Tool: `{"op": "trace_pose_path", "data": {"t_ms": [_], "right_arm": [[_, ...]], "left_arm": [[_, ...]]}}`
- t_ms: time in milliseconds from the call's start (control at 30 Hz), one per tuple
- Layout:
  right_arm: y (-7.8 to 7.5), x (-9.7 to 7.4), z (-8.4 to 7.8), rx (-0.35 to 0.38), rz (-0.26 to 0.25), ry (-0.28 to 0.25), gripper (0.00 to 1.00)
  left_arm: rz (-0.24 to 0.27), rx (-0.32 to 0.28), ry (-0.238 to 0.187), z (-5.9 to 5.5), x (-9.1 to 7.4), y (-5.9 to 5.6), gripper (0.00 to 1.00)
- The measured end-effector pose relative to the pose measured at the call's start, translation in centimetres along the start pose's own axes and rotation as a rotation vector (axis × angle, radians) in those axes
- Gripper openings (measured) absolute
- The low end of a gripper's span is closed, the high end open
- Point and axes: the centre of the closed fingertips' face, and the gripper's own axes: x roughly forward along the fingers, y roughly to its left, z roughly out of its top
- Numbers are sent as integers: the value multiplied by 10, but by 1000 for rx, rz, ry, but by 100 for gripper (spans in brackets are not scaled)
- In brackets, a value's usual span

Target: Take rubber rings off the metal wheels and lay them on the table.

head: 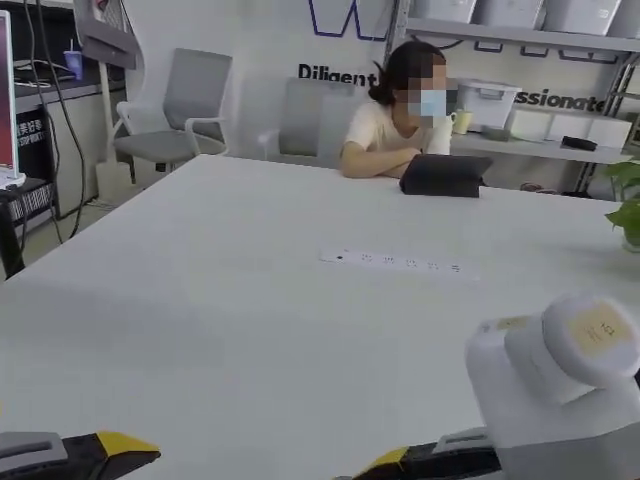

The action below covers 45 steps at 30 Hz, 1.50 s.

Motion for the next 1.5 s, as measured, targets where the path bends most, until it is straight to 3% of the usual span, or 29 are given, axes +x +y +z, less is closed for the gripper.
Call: {"op": "trace_pose_path", "data": {"t_ms": [167, 300, 467, 533, 733, 867, 1000, 1333, 1500], "right_arm": [[6, -4, -8, -124, 25, 37, 26], [7, -6, -17, -160, 42, 40, 36], [2, -8, -23, -142, 46, 18, 38], [0, -8, -26, -129, 56, -19, 39], [-2, -6, -33, -129, 82, -34, 45], [-5, -2, -41, -97, 95, -17, 44], [-6, 2, -48, -94, 96, 0, 43], [-12, 11, -63, -70, 71, 45, 41], [-12, 12, -65, -62, 67, 50, 39]], "left_arm": [[-4, 1, -2, 0, 0, -1, 87], [-8, 1, -3, 1, 0, -1, 87], [-19, 3, -3, 1, 1, -3, 87], [-25, 6, -10, 3, 1, -4, 87], [-13, -8, -59, 14, -4, -1, 88], [-14, 34, -65, 26, -5, -1, 92], [-58, 72, -97, 47, -2, -7, 91], [-146, 211, -29, 65, 17, -10, 87], [-177, 242, -33, 74, 36, -11, 81]]}}
